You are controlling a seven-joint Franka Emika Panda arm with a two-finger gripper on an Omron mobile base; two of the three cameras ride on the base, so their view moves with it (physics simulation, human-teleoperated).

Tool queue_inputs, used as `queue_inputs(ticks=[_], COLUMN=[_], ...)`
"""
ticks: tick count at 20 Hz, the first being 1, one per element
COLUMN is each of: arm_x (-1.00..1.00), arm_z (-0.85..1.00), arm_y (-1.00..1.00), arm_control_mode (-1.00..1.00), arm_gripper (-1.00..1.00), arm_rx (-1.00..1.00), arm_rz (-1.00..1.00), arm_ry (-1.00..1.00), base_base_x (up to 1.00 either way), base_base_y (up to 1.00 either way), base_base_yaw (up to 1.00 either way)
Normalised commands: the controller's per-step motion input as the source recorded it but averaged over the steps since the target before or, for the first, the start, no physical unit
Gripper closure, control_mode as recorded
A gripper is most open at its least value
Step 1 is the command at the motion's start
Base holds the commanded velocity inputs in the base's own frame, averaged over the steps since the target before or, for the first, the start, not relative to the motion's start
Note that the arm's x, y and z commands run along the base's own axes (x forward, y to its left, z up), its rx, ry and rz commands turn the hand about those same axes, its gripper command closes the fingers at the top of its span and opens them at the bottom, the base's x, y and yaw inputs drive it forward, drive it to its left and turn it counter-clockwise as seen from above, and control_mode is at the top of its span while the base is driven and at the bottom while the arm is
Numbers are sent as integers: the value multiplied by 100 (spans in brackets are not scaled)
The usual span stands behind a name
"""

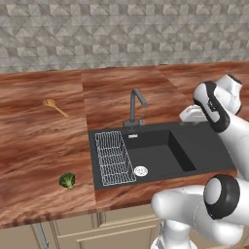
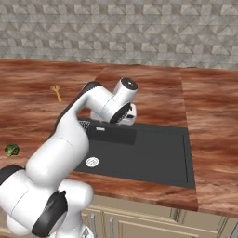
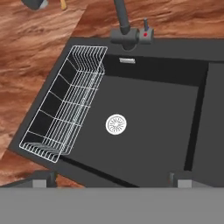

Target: Turn on the sink faucet. Then move the broccoli from the counter to the sink. Turn off the sink. Move the vegetable from the sink to the pot next to the stove. Finally move the pot to the front right burner.

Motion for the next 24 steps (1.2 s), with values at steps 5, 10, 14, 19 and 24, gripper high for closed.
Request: queue_inputs(ticks=[5, 10, 14, 19, 24], arm_x=[37, 67, 31, 35, 48], arm_z=[-33, -41, -31, -20, -5], arm_y=[-4, 17, 5, 0, 7], arm_control_mode=[-100, -100, -100, -100, -100], arm_gripper=[-100, -100, -100, -100, -100], arm_rx=[1, 3, 1, 0, 3], arm_rz=[34, 35, 27, 22, 19], arm_ry=[-11, -23, -8, -4, -12], base_base_x=[0, 0, 0, 0, 0], base_base_y=[0, 0, 0, 0, 0], base_base_yaw=[0, 0, 0, 0, 0])
